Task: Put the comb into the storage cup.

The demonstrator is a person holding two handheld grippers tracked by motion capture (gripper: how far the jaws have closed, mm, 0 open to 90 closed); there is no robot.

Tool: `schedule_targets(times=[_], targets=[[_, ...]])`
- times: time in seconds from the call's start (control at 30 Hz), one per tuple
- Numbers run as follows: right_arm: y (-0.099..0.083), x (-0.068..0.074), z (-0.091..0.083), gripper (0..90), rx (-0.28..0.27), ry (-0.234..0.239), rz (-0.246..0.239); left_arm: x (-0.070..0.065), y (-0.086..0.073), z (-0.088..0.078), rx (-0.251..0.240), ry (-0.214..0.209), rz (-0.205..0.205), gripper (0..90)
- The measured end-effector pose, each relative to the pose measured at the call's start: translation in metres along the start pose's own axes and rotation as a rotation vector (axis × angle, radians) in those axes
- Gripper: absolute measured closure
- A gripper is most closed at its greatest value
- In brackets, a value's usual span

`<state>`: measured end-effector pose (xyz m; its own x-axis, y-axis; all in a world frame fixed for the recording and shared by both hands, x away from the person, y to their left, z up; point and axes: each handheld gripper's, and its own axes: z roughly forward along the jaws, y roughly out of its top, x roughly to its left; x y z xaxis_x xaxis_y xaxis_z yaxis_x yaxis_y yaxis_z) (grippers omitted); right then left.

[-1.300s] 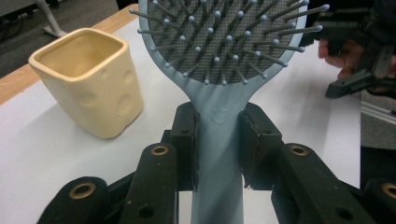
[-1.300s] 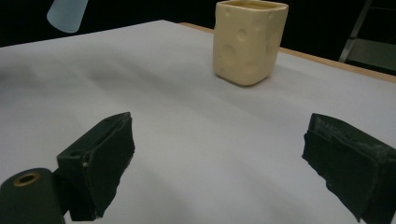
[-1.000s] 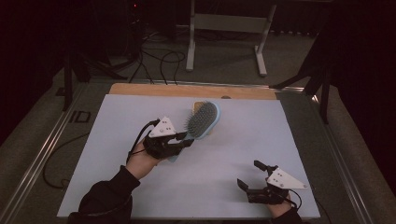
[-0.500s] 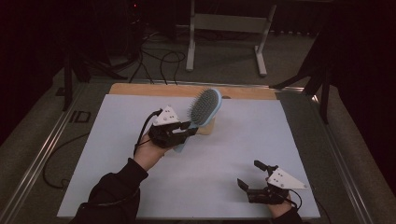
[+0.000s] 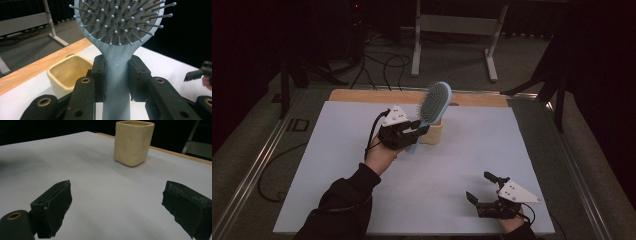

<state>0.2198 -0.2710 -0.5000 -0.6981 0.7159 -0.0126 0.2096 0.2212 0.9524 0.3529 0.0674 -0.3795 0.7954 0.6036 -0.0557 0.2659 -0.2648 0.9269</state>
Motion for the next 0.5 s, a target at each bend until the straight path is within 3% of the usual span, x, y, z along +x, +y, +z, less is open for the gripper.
schedule_targets(times=[0.1,0.17,0.37,0.5], targets=[[0.0,0.0,0.0,8.7,-0.002,0.001,-0.001,0.004,0.002,0.003,-0.027,0.008,-0.009,70.3],[0.001,0.0,0.0,8.7,-0.004,0.002,-0.001,0.009,0.004,0.005,-0.042,0.0,-0.038,70.3],[0.001,0.0,0.0,8.7,-0.007,0.001,-0.003,0.016,0.008,0.015,-0.054,-0.009,-0.029,70.3],[0.001,0.0,0.0,8.7,-0.009,0.002,0.0,0.021,0.011,0.02,-0.079,-0.002,-0.047,70.3]])
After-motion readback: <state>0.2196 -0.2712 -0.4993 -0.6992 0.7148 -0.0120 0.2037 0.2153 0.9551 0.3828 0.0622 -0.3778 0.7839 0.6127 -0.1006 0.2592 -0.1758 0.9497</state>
